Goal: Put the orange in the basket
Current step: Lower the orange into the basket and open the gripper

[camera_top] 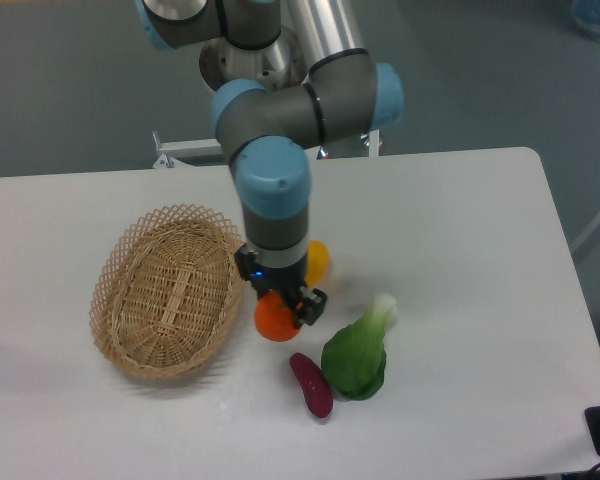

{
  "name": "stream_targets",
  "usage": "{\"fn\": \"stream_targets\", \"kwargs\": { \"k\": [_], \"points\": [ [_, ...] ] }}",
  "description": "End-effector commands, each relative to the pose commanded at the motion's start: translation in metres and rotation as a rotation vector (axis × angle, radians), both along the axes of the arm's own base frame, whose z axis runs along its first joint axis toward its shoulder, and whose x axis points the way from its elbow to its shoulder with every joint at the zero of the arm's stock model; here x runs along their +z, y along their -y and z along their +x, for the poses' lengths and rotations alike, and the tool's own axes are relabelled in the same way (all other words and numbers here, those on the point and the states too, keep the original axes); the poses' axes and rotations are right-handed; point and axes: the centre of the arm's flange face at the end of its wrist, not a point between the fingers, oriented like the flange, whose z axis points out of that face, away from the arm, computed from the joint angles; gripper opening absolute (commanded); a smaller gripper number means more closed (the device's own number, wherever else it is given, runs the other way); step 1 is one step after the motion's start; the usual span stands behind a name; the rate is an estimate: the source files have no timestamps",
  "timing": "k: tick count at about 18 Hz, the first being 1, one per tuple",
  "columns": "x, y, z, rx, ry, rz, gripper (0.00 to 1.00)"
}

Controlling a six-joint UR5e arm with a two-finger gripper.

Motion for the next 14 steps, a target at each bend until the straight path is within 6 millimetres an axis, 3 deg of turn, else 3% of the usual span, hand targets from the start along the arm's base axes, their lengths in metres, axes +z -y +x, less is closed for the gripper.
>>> {"fn": "stream_targets", "kwargs": {
  "k": [6,11,14],
  "points": [
    [-0.016,-0.019,0.06,-0.04,-0.014,0.008,0.59],
    [-0.044,-0.039,0.111,-0.089,-0.072,-0.037,0.62],
    [-0.051,-0.042,0.123,-0.096,-0.074,-0.047,0.64]
  ]
}}
